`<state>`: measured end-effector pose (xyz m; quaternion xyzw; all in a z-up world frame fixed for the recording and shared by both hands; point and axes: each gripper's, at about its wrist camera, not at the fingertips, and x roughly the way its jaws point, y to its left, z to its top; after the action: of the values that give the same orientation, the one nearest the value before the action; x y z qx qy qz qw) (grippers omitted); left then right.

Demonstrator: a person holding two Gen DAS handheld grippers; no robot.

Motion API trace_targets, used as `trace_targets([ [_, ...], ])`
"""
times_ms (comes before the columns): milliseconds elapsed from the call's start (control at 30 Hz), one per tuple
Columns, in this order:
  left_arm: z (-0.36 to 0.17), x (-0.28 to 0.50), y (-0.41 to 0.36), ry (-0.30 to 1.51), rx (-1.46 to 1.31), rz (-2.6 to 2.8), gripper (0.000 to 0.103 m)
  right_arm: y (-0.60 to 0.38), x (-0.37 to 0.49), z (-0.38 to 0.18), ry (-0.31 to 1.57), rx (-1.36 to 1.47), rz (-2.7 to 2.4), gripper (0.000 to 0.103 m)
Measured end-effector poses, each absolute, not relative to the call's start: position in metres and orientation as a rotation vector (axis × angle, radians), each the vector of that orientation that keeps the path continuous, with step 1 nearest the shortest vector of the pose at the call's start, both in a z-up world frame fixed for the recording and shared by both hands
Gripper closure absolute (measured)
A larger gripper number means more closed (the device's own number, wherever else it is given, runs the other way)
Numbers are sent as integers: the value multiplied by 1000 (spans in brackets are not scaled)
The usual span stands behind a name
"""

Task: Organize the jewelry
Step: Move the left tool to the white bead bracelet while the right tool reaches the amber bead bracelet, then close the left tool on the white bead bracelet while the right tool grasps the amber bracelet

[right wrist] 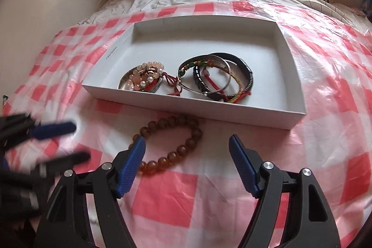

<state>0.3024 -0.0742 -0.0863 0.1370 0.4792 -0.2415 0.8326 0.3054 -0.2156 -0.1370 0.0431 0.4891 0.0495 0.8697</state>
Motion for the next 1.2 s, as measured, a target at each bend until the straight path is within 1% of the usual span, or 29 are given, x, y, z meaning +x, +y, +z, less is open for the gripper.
trace_targets([
  [100,-100,294,-74,1052,310,-523,63,-208,314,-147,1025,30,45,31],
  [167,-107,289,-77,1069,343,-535,63,-207,317,-156,1070,-13,19,31],
  [333,-116,281,-78,1076,399,-543,63,-219,292,-151,1147,-136,-19,31],
  [400,-117,281,-79,1075,394,-544,63,-233,278,-149,1154,-109,-48,31],
  [533,-117,277,-85,1052,412,-551,63,-257,263,-143,1109,21,-35,32],
  [633,-118,275,-89,1036,441,-543,63,-260,265,-138,1075,132,36,41],
  [700,-118,276,-88,1042,425,-547,64,-253,266,-139,1075,105,53,52],
  [767,-117,276,-87,1056,404,-569,80,-246,266,-144,1095,67,73,57],
  [800,-117,275,-88,1056,406,-575,83,-240,268,-144,1096,38,71,60],
  [833,-118,274,-89,1056,410,-585,90,-234,267,-145,1096,-6,68,62],
  [867,-118,274,-91,1058,412,-596,95,-229,266,-146,1098,-44,64,67],
  [933,-118,273,-92,1064,404,-615,96,-220,264,-148,1100,-110,65,79],
  [967,-117,273,-92,1068,393,-623,96,-218,264,-147,1104,-110,86,91],
  [1200,-120,280,-88,1089,356,-602,96,-219,266,-154,1112,-89,83,89],
])
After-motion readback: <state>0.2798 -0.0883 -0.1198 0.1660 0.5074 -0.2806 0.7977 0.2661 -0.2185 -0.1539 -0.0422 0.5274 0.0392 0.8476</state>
